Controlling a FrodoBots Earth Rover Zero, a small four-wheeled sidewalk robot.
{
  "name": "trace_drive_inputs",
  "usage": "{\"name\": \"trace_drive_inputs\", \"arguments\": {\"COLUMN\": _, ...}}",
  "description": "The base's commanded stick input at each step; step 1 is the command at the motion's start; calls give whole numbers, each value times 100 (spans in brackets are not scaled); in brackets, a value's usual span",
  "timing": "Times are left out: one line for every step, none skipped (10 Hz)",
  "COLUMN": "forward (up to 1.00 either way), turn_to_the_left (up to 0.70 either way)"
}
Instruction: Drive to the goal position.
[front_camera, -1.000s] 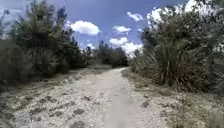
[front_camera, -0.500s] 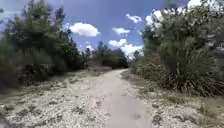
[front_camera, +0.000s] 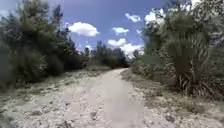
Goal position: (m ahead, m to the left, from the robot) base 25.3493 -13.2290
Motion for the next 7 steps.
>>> {"name": "trace_drive_inputs", "arguments": {"forward": 70, "turn_to_the_left": 0}}
{"name": "trace_drive_inputs", "arguments": {"forward": 70, "turn_to_the_left": 17}}
{"name": "trace_drive_inputs", "arguments": {"forward": 70, "turn_to_the_left": 35}}
{"name": "trace_drive_inputs", "arguments": {"forward": 70, "turn_to_the_left": 28}}
{"name": "trace_drive_inputs", "arguments": {"forward": 70, "turn_to_the_left": 0}}
{"name": "trace_drive_inputs", "arguments": {"forward": 70, "turn_to_the_left": 0}}
{"name": "trace_drive_inputs", "arguments": {"forward": 70, "turn_to_the_left": 0}}
